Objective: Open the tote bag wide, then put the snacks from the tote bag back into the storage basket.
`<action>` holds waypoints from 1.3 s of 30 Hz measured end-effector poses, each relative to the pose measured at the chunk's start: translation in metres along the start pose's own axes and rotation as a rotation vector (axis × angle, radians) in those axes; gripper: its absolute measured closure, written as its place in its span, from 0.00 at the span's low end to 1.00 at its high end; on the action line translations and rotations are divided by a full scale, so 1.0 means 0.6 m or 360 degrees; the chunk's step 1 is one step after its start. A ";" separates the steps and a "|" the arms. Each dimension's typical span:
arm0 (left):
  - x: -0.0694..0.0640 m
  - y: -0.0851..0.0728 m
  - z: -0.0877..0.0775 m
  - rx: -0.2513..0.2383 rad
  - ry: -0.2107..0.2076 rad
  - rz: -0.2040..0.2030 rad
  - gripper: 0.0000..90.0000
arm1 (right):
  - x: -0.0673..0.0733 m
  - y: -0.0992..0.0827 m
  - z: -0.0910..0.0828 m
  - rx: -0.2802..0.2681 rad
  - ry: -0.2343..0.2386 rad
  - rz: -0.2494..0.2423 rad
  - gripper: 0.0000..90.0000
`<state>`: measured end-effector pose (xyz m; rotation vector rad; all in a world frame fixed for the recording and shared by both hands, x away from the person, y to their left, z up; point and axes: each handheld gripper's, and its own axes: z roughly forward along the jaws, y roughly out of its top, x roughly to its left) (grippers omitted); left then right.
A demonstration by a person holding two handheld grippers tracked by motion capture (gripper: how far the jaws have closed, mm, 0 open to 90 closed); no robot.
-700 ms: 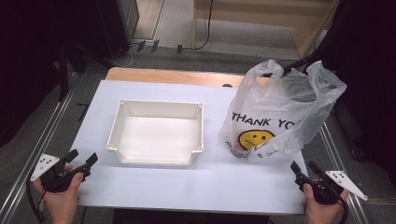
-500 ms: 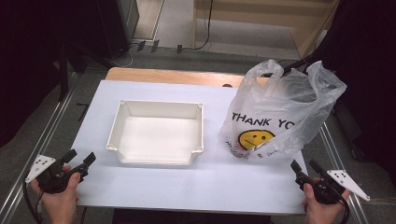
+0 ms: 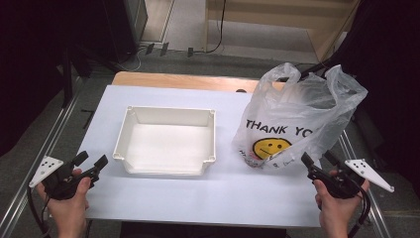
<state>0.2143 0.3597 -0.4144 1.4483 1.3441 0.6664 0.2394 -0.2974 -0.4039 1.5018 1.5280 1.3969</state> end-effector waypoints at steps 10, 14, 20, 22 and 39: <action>-0.075 0.026 0.041 0.0055 -0.0168 0.0108 0.28 | 0.018 0.061 0.050 0.0117 0.0024 0.0064 0.12; -0.109 0.041 0.064 0.0061 -0.0237 0.0143 0.28 | 0.025 0.075 0.068 0.0137 0.0033 0.0089 0.12; -0.161 0.058 0.102 0.0096 -0.0328 0.0203 0.29 | 0.031 0.072 0.078 0.0151 0.0159 0.0046 0.46; -0.178 0.062 0.115 0.0112 -0.0358 0.0232 0.29 | 0.029 0.066 0.078 0.0140 0.0235 0.0046 0.63; -0.336 0.087 0.213 0.0196 -0.0641 0.0394 0.30 | 0.028 0.047 0.076 0.0125 0.0441 0.0082 0.84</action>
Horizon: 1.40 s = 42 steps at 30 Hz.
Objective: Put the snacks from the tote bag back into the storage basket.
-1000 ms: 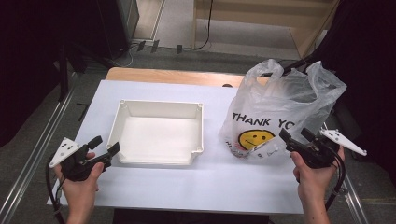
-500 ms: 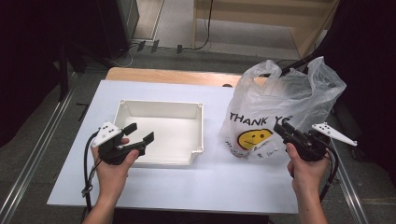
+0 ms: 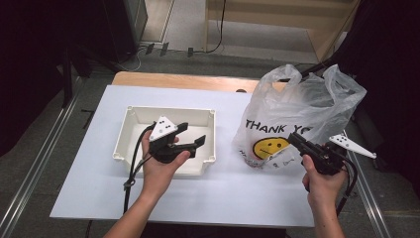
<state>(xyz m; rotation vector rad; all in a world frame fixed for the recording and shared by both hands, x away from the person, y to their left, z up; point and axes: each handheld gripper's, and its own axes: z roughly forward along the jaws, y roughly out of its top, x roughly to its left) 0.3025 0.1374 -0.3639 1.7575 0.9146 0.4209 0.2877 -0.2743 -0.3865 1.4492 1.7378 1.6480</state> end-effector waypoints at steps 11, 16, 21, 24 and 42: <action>-0.054 0.034 0.067 0.0024 -0.0110 0.0080 0.29 | -0.013 0.017 0.000 -0.0016 -0.0250 0.0079 0.16; -0.066 0.056 0.092 0.0020 -0.0144 0.0099 0.28 | -0.025 0.032 0.008 -0.0074 -0.0169 0.0155 0.16; -0.083 0.076 0.111 0.0010 -0.0208 0.0124 0.27 | -0.020 0.029 0.011 -0.0099 0.0021 0.0073 0.53; -0.096 0.085 0.122 0.0005 -0.0240 0.0156 0.27 | -0.014 0.024 0.019 -0.0059 0.0098 0.0042 0.73; -0.135 0.114 0.151 -0.0075 -0.0210 0.0174 0.58 | 0.025 -0.049 0.070 0.0266 0.0292 -0.0053 1.00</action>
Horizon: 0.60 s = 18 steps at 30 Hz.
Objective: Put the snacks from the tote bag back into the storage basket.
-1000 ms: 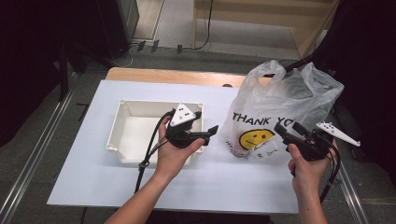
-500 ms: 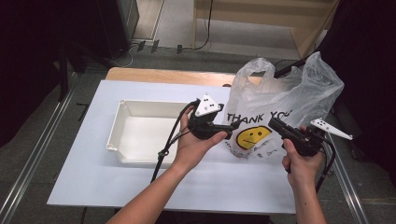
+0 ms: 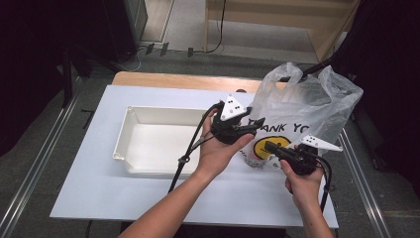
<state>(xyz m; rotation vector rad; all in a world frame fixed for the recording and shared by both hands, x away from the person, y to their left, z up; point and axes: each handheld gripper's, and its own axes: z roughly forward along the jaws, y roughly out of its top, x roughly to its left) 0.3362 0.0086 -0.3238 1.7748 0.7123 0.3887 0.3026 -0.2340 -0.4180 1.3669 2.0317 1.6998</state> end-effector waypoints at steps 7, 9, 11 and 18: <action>0.015 -0.009 0.006 0.0073 -0.0062 -0.0067 0.85 | 0.001 -0.003 -0.016 -0.0059 -0.0040 0.0002 0.81; 0.019 -0.011 0.006 0.0097 -0.0091 -0.0086 0.97 | -0.002 0.000 -0.028 -0.0100 -0.0085 0.0033 0.76; 0.025 -0.014 0.005 0.0119 -0.0120 -0.0101 1.00 | -0.007 0.004 -0.041 -0.0150 -0.0098 0.0050 0.69; 0.038 -0.037 -0.001 0.0214 -0.0103 -0.0129 1.00 | -0.011 0.031 -0.091 -0.0310 -0.0205 0.0067 0.59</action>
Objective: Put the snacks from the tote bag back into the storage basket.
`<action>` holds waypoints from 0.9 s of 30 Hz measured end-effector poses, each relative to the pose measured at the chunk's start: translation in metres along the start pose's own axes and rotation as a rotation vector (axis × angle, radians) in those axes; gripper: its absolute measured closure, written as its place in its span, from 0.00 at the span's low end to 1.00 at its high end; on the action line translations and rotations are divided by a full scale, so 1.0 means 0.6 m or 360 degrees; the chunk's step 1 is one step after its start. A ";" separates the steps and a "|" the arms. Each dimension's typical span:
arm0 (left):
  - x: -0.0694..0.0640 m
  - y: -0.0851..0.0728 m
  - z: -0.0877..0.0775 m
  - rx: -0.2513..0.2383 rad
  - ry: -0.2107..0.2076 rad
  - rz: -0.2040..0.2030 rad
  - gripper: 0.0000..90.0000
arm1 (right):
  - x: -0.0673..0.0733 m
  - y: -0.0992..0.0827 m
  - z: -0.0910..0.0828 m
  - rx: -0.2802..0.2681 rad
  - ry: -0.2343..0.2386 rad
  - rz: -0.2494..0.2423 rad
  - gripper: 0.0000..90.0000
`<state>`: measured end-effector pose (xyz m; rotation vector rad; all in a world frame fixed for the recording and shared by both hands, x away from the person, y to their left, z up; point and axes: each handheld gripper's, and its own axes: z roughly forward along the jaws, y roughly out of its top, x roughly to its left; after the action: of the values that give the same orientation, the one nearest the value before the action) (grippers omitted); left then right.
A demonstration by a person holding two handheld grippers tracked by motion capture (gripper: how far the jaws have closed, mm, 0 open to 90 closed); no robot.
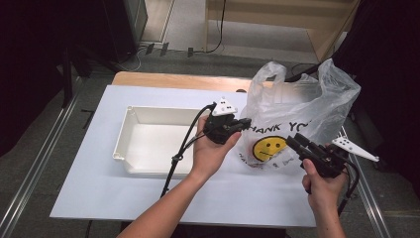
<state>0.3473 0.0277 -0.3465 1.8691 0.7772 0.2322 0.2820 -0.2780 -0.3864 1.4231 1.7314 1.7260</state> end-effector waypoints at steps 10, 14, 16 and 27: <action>-0.018 -0.061 0.017 0.0116 -0.0051 -0.0017 1.00 | 0.013 0.058 -0.029 -0.0212 -0.0313 0.0026 0.24; -0.026 -0.077 0.016 0.0126 -0.0072 -0.0024 1.00 | 0.015 0.060 -0.023 -0.0240 -0.0388 0.0082 0.18; -0.030 -0.087 0.015 0.0135 -0.0081 -0.0027 1.00 | 0.016 0.056 -0.017 -0.0237 -0.0370 0.0128 0.17; -0.041 -0.127 0.013 0.0129 -0.0076 -0.0058 1.00 | -0.001 0.008 0.046 -0.0004 -0.0536 0.0062 0.28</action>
<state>0.3012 0.0250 -0.4121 1.9282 0.7973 0.1343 0.3059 -0.2636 -0.3887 1.6454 1.5280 1.4059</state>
